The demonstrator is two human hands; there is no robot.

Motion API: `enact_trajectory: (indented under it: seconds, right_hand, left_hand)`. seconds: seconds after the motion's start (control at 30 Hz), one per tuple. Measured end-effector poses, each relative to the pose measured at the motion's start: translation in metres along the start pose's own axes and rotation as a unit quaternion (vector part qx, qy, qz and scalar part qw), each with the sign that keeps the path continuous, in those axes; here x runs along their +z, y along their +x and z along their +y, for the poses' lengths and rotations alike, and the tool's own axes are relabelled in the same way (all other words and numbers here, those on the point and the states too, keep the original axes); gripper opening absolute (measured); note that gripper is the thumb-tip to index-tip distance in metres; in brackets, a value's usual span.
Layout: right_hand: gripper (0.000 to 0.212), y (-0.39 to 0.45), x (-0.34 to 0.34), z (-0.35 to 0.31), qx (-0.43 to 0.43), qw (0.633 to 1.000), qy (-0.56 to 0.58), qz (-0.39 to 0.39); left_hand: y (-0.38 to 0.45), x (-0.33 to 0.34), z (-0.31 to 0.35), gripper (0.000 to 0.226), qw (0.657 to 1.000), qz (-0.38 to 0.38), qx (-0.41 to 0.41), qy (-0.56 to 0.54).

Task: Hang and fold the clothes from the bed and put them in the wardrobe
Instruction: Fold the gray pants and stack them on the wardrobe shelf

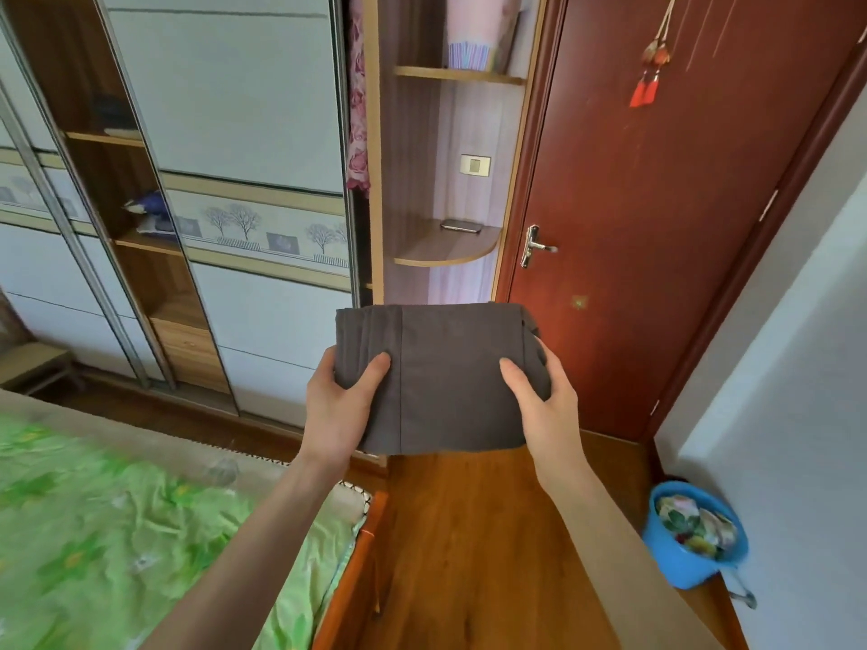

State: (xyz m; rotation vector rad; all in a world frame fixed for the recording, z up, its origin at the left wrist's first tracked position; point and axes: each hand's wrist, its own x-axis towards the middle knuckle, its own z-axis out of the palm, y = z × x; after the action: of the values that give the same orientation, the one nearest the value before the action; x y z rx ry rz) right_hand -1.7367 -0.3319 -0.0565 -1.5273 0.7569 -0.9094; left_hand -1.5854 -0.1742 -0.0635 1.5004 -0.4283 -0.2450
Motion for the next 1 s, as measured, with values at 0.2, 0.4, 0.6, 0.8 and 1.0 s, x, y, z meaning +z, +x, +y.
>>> enact_trajectory:
  seconds: [0.2, 0.4, 0.6, 0.8, 1.0]
  right_hand:
    - [0.055, 0.121, 0.071, 0.007, 0.001, 0.999, 0.001, -0.046]
    - [0.050, 0.218, 0.136, 0.022, 0.006, 0.996, 0.033, -0.088]
    - [0.026, 0.289, 0.200, 0.040, 0.030, 0.986, 0.038, -0.158]
    - [0.020, 0.361, 0.269, 0.062, 0.037, 0.964, 0.047, -0.259]
    - [0.037, 0.435, 0.350, 0.081, 0.029, 0.939, 0.054, -0.338]
  left_hand:
    - [0.126, 0.009, -0.011, 0.042, 0.999, 0.040, 0.005, 0.004]
    - [0.225, 0.010, -0.024, 0.045, 0.998, 0.066, 0.009, -0.007]
    - [0.293, -0.005, -0.042, 0.040, 0.992, 0.126, 0.000, -0.006]
    - [0.357, -0.017, -0.062, 0.038, 0.974, 0.224, 0.012, 0.015]
    - [0.419, -0.023, -0.081, 0.034, 0.941, 0.339, -0.009, 0.019]
